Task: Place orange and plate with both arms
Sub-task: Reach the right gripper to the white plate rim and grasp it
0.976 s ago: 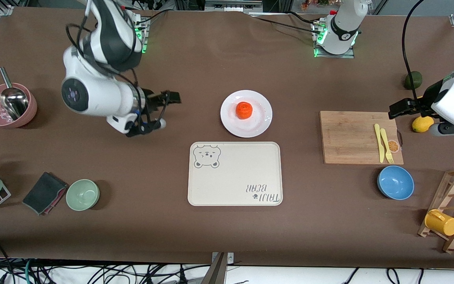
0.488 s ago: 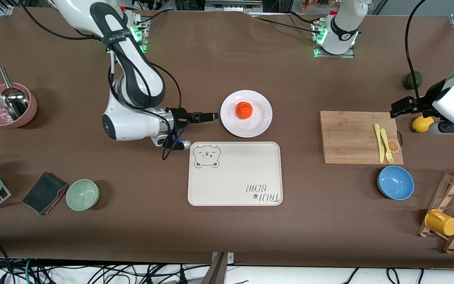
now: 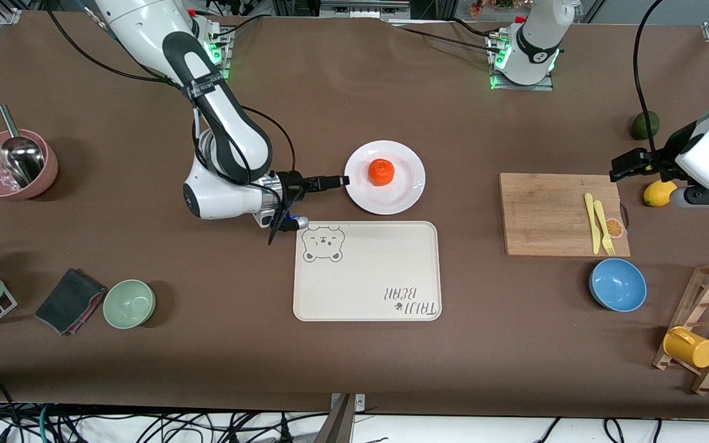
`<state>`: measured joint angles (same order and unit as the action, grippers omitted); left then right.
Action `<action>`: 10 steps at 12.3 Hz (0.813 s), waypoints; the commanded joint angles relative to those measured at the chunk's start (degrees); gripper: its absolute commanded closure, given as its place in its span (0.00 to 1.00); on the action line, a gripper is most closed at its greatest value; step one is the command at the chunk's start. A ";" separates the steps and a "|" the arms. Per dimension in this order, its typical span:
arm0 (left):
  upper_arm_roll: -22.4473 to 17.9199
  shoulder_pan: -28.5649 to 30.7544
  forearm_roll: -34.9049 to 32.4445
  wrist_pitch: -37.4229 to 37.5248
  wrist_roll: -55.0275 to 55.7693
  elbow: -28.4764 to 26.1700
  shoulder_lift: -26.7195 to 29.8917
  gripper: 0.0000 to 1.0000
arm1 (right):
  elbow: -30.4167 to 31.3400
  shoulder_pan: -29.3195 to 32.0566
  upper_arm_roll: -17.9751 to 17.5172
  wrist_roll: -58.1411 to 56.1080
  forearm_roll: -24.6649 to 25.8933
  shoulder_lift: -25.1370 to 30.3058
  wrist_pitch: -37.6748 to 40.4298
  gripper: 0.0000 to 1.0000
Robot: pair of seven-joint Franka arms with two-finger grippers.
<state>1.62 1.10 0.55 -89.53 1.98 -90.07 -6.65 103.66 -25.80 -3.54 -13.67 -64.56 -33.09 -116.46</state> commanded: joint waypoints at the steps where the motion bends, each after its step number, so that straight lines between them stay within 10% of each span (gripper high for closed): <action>1: -0.30 -0.04 0.68 -0.11 -1.36 -1.43 1.73 0.00 | 4.26 -0.92 0.11 -9.77 -1.71 0.83 0.00 0.00; 10: -0.56 -0.13 0.59 -0.29 -1.19 0.24 0.76 0.00 | 4.18 -4.43 0.29 -23.51 -11.02 -6.63 -0.17 0.08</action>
<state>1.50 1.10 0.55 -89.79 1.95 -90.02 -6.38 108.45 -28.94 -3.52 -36.40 -73.37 -39.52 -116.35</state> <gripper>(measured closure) 0.000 0.040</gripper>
